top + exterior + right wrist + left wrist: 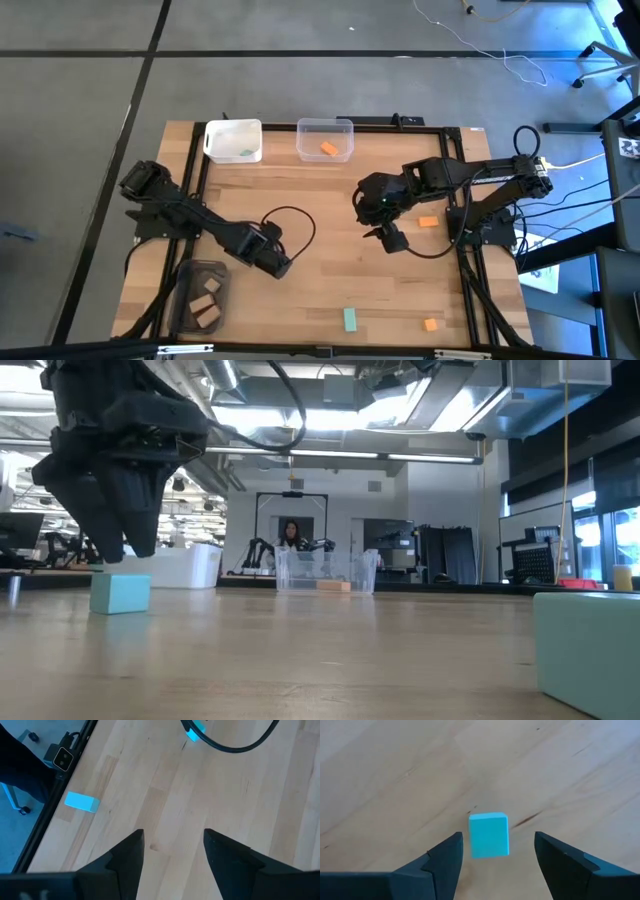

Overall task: Sort & place blocks by color
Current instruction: Put the left blue block into the white bin

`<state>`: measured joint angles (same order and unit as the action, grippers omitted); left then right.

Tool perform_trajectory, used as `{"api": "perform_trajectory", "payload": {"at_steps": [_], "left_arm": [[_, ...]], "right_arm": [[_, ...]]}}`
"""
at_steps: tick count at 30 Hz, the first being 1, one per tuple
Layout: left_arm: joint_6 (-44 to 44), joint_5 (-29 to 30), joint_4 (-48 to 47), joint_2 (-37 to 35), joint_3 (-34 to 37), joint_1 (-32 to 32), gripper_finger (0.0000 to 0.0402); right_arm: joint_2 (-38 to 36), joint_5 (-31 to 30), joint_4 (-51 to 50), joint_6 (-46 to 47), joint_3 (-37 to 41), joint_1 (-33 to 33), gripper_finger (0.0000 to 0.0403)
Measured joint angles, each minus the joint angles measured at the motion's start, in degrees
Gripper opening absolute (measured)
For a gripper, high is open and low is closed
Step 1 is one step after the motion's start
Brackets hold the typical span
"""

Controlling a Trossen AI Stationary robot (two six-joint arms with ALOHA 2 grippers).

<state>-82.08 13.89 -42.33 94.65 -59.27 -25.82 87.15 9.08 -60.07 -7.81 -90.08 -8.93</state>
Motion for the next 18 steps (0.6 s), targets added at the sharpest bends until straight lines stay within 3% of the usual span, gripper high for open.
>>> {"api": "perform_trajectory", "payload": {"at_steps": [11, 18], "left_arm": [[-0.3, -1.0, 2.1, 7.8, 0.1, 0.9, 0.0235], [-1.2, -2.0, 3.7, 8.9, -0.2, 1.2, 0.0235]], "right_arm": [[0.0, 0.0, 1.3, 0.0, 0.0, 0.0, 0.0206], [0.0, 0.0, 2.2, 0.0, 0.0, 0.0, 0.0206]]}}
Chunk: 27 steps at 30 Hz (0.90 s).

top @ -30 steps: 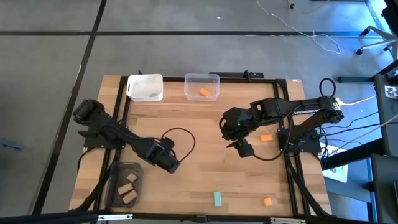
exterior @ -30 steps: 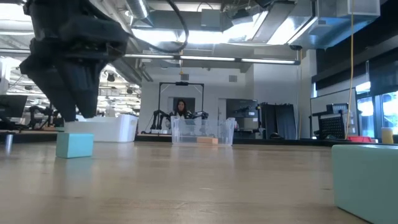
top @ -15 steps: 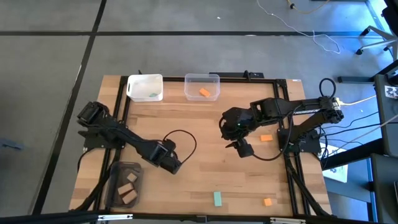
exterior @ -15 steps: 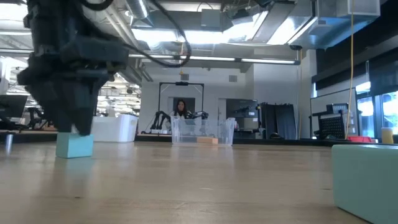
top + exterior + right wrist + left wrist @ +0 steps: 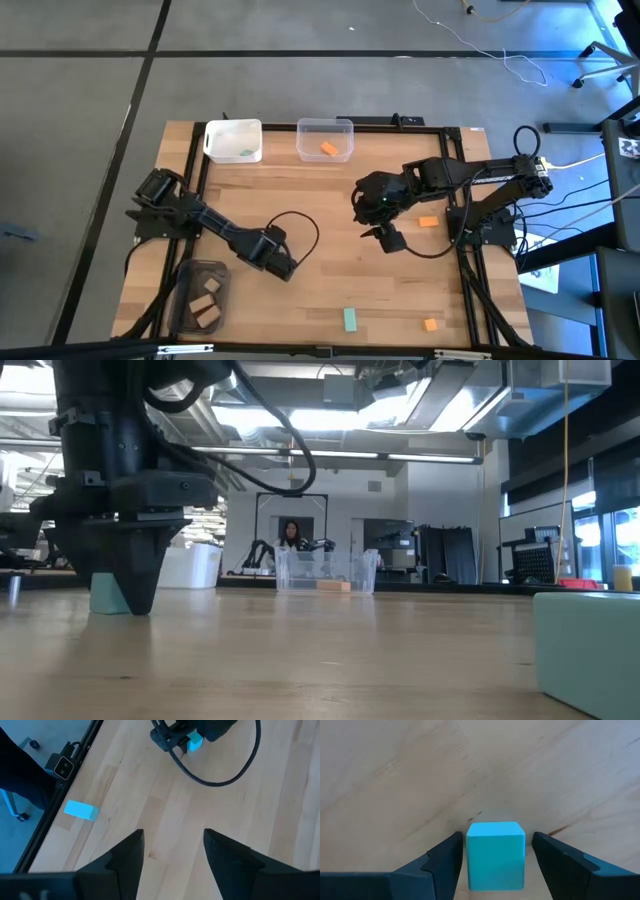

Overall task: Sort & place blocks by color
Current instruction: Put the left blue block into the white bin

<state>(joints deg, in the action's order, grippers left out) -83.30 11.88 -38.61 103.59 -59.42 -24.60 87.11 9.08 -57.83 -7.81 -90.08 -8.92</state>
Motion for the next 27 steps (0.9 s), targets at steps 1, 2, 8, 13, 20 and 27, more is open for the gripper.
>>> {"api": "perform_trajectory", "payload": {"at_steps": [1, 2, 8, 13, 20, 27], "left_arm": [[-0.1, -0.2, 0.0, 0.0, 0.0, 0.0, 0.0235], [-0.1, 0.0, 0.0, 0.0, 0.0, -0.2, 0.0235], [-0.2, 2.3, -0.7, 0.2, 0.0, -1.2, 0.0235], [-0.2, 3.4, -1.7, 0.2, 0.1, -1.4, 0.0226], [1.9, 3.3, -1.5, 0.3, 0.2, -1.2, 0.0144], [8.5, 3.4, -1.5, -1.5, 0.4, -0.9, 0.012]], "right_arm": [[0.0, 0.0, 0.1, 0.0, 0.0, 0.0, 0.0206], [0.0, 0.0, 0.3, 0.0, 0.0, 0.0, 0.0206], [0.0, 0.0, 0.5, 0.0, 0.0, 0.0, 0.0206], [0.0, 0.0, 0.5, 0.0, 0.0, 0.0, 0.0206], [0.0, 0.0, 0.7, 0.0, 0.0, 0.0, 0.0206], [0.0, 0.0, 0.7, 0.0, 0.0, 0.0, 0.0206]]}}
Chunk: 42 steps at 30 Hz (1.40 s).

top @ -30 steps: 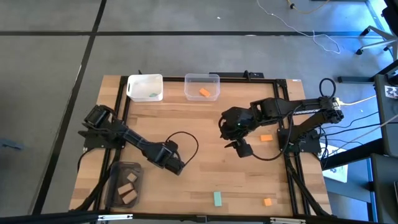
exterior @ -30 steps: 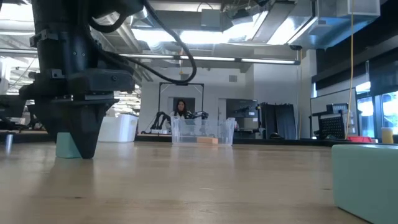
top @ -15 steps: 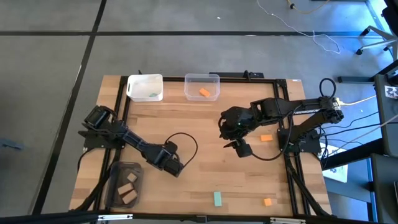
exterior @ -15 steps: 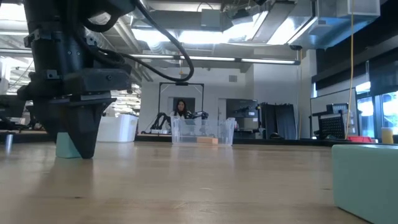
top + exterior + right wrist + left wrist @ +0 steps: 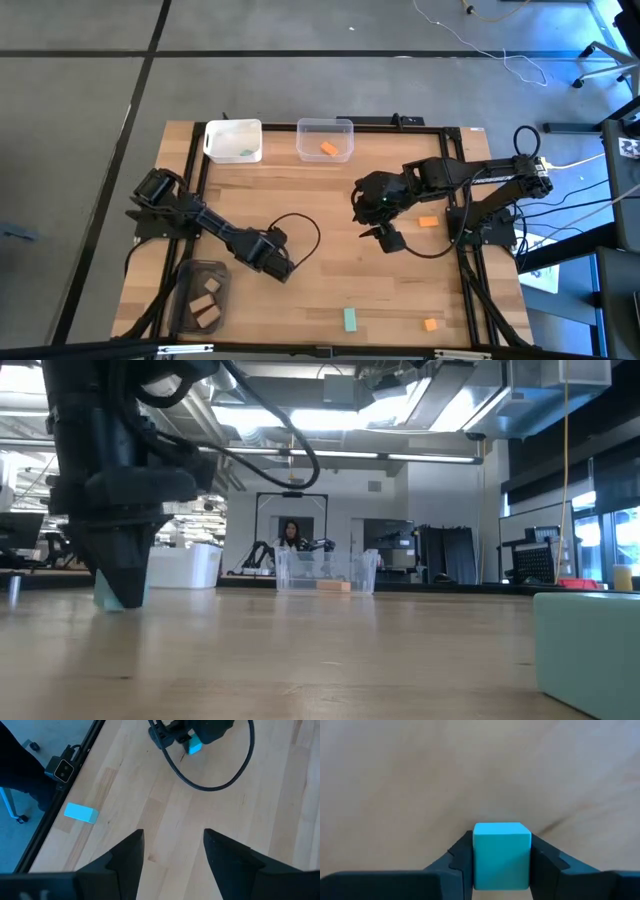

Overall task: Sort & place blocks by color
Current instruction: Put the left blue block into the white bin

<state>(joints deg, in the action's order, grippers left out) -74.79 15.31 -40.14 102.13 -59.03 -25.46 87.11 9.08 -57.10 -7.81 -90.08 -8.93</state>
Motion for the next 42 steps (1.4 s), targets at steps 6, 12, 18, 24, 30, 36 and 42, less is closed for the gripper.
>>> {"api": "perform_trajectory", "payload": {"at_steps": [6, 12, 18, 24, 30, 36, 42], "left_arm": [[7.5, -0.4, -0.9, -6.4, 0.0, 2.4, 0.012], [10.9, -1.7, -3.8, -13.9, -0.1, 7.7, 0.012], [12.3, -0.9, -7.4, -21.6, -0.1, 14.9, 0.012], [17.7, 0.3, -8.6, -27.1, -0.2, 25.3, 0.012], [24.3, -2.7, -8.8, -28.5, -0.2, 39.0, 0.012], [29.7, -4.5, -8.7, -28.2, -0.2, 50.7, 0.012], [31.9, -5.4, -8.7, -28.2, -0.2, 60.9, 0.012]], "right_arm": [[0.0, 0.0, 0.2, 0.0, 0.0, 0.0, 0.0206], [0.0, 0.0, 0.5, 0.0, 0.0, 0.0, 0.0206], [0.0, 0.0, 5.9, 0.0, 0.0, 0.0, 0.0206], [0.0, -1.0, 10.9, -3.7, 0.0, 0.4, 0.0206], [0.0, -4.8, 11.5, -1.3, 0.0, 2.6, 0.0207], [0.0, -6.9, 11.8, -1.5, 0.0, 5.2, 0.0206], [0.0, -7.2, 12.5, -1.6, 0.0, 8.0, 0.0206]]}}
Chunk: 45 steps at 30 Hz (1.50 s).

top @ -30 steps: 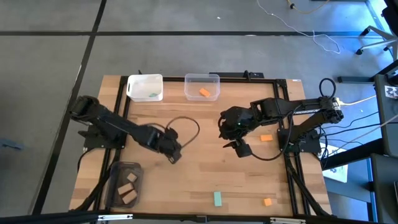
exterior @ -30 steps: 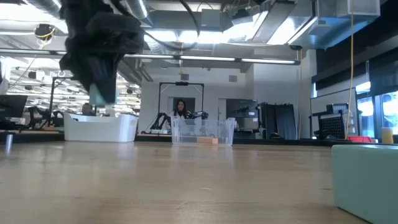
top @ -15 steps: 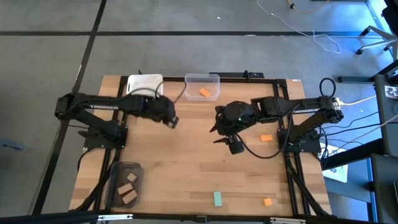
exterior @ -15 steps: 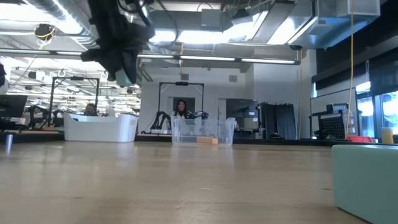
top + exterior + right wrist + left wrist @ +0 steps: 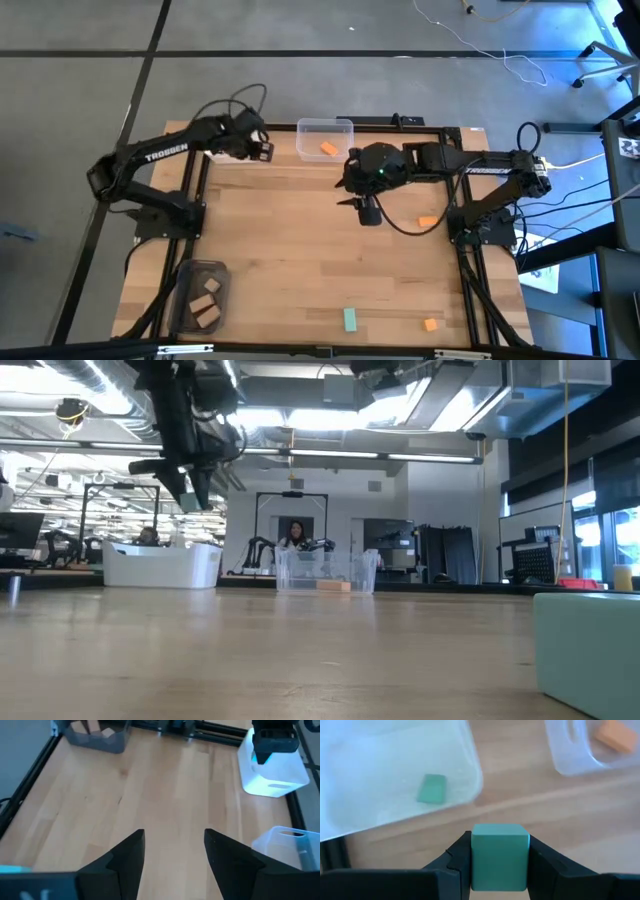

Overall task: Sort & place blocks by color
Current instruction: Put the left blue block into the white bin, then put the blue block into the white bin

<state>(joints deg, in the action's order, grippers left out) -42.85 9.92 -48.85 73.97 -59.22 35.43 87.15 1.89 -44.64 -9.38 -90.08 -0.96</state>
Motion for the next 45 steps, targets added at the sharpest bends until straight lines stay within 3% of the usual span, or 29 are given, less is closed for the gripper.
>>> {"api": "perform_trajectory", "payload": {"at_steps": [5, 12, 15, 30, 36, 45], "left_arm": [[0.0, -0.1, 0.0, 0.6, 0.0, 7.2, 0.012], [3.2, -1.9, 0.5, 4.6, 0.0, 13.0, 0.012], [5.3, -2.6, 1.5, 7.2, 0.0, 14.6, 0.012], [12.0, -4.9, 6.0, 19.7, 0.0, 17.7, 0.0122], [13.4, -3.7, 6.1, 19.8, 0.0, 17.7, 0.0187], [13.1, -5.0, 6.1, 19.8, 0.0, 17.1, 0.0201]], "right_arm": [[0.0, -1.2, 0.9, 0.0, 0.0, 1.7, 0.0206], [0.0, -18.1, 5.0, 1.7, 0.0, 1.9, 0.0206], [0.0, -22.3, 6.8, 1.6, 0.0, 2.0, 0.0206], [0.0, -23.3, 7.6, 4.8, 0.0, 1.9, 0.0206], [0.0, -23.3, 7.1, 4.8, 0.0, 1.9, 0.0206], [0.0, -21.3, 6.3, 4.6, 0.0, 1.9, 0.0206]]}}
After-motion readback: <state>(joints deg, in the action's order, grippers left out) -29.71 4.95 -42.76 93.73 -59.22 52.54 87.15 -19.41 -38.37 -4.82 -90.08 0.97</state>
